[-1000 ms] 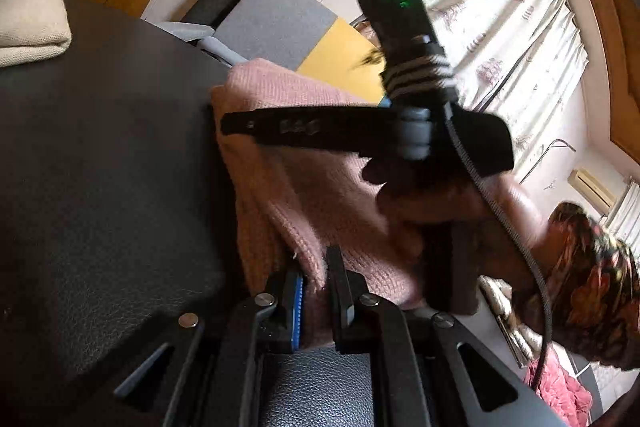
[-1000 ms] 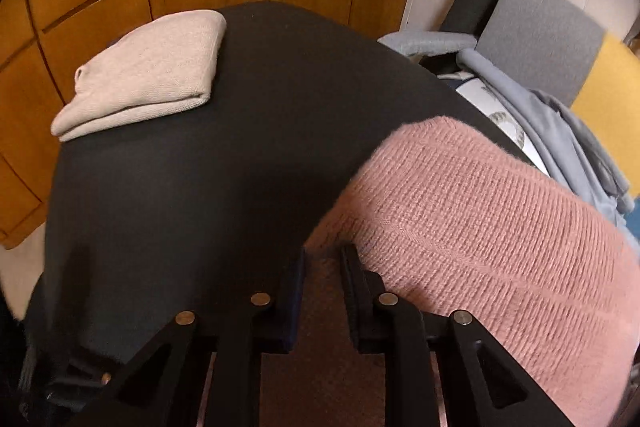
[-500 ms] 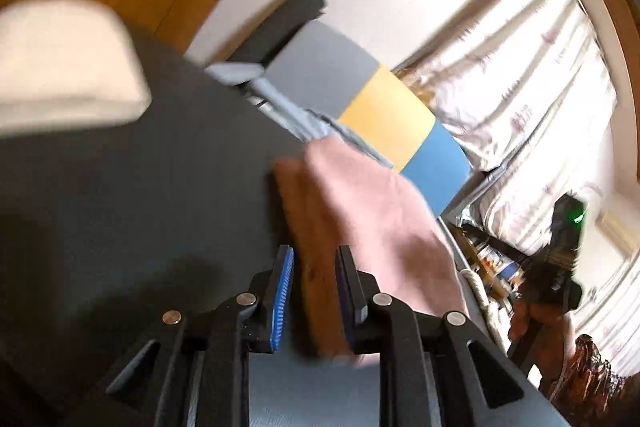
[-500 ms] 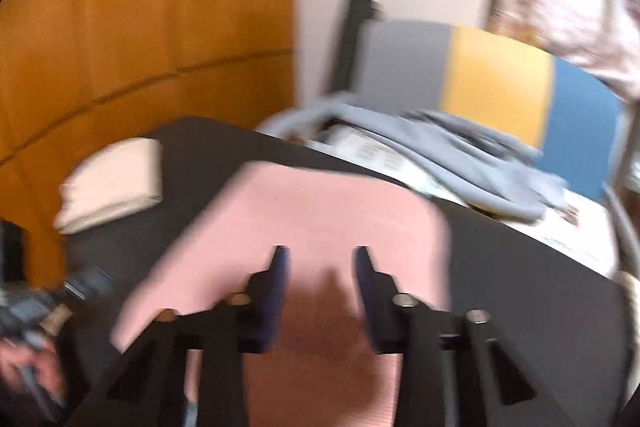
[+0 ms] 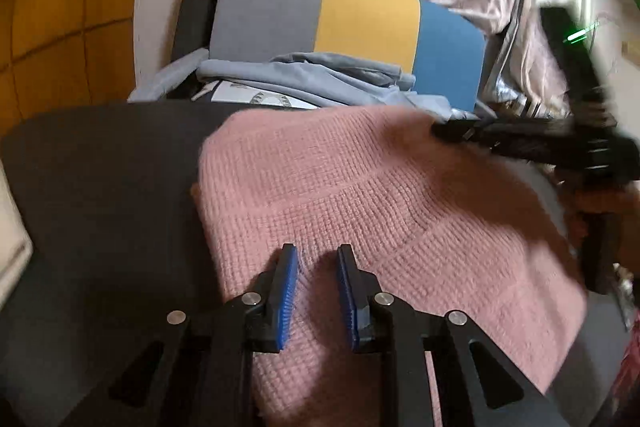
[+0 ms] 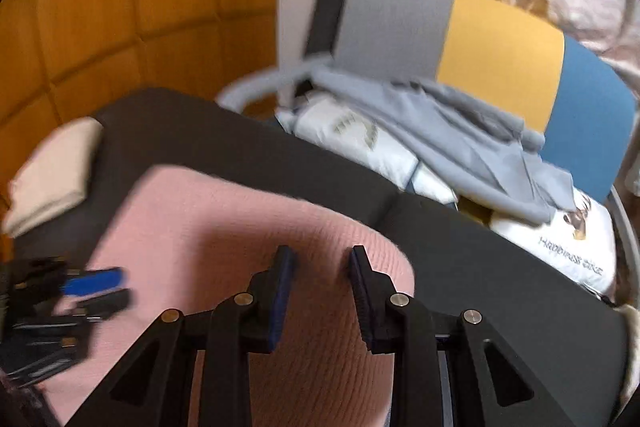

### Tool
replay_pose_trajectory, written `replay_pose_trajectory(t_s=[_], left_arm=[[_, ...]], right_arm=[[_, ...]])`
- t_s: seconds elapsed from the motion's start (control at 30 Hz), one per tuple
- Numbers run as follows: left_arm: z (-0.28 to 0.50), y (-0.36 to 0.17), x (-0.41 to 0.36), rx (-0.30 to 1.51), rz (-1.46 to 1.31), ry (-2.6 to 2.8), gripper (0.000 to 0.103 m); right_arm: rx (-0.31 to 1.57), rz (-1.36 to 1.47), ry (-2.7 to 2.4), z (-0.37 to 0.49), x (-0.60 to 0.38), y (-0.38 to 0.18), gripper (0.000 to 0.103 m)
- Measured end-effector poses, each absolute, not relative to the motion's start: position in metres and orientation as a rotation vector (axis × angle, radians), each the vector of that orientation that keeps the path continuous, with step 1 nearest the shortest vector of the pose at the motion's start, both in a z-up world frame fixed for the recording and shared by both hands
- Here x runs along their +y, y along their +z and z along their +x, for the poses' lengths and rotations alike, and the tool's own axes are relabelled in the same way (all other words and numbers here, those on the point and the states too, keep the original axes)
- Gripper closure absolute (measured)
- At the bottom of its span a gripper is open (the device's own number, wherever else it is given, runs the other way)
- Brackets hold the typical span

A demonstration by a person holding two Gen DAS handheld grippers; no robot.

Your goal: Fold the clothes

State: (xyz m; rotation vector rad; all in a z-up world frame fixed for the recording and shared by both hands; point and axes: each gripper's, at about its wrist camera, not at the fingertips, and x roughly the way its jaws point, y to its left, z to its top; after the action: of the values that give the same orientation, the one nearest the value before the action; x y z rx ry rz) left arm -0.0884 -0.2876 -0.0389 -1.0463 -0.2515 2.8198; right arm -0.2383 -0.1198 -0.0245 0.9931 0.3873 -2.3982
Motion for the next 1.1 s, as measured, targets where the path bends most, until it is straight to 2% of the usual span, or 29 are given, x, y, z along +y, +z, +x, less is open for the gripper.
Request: replay_pose_trajectory(t_s=[0.1, 0.3, 0.37, 0.53, 0.63, 0.7, 0.83, 0.9, 0.93, 1.1], left_arm=[[-0.091, -0.042, -0.289, -0.241, -1.06, 2.822, 0.082], [-0.087, -0.035, -0.301, -0.32, -1.051, 2.769, 0.082], [-0.077, -0.023, -0.304, -0.278, -1.037, 2.837, 0.082], [-0.038, 0.008, -0.277, -0.159, -0.808, 2.874, 0.084], [-0.039, -0.005, -0.246, 0.04, -0.882, 2.817, 0.083], [-0.044, -0.03, -0.245, 0.076, -1.029, 2.792, 0.083], [-0.034, -0.041, -0.256, 0.009, -1.029, 2.761, 0.083], [-0.033, -0.042, -0.26, -0.022, -1.031, 2.741, 0.083], [-0.034, -0.04, -0.261, -0.049, -1.033, 2.729, 0.083], [0.002, -0.023, -0.296, -0.324, -0.903, 2.736, 0.083]], right_arm=[[0.36, 1.069, -2.396, -0.258, -0.125, -0.048, 0.074], [0.257, 0.978, -2.402, -0.237, -0.099, -0.02, 0.069], [0.104, 0.897, -2.377, -0.207, -0.072, 0.003, 0.069], [0.217, 0.886, -2.372, -0.149, -0.062, -0.003, 0.074], [0.244, 0.897, -2.356, -0.128, -0.068, -0.023, 0.075], [0.271, 0.919, -2.349, -0.121, -0.075, -0.039, 0.075], [0.377, 0.994, -2.34, -0.115, -0.08, -0.075, 0.074], [0.397, 0.945, -2.374, -0.108, -0.078, -0.085, 0.074], [0.373, 0.956, -2.369, -0.11, -0.077, -0.083, 0.074], [0.022, 0.907, -2.352, -0.098, -0.035, -0.043, 0.074]])
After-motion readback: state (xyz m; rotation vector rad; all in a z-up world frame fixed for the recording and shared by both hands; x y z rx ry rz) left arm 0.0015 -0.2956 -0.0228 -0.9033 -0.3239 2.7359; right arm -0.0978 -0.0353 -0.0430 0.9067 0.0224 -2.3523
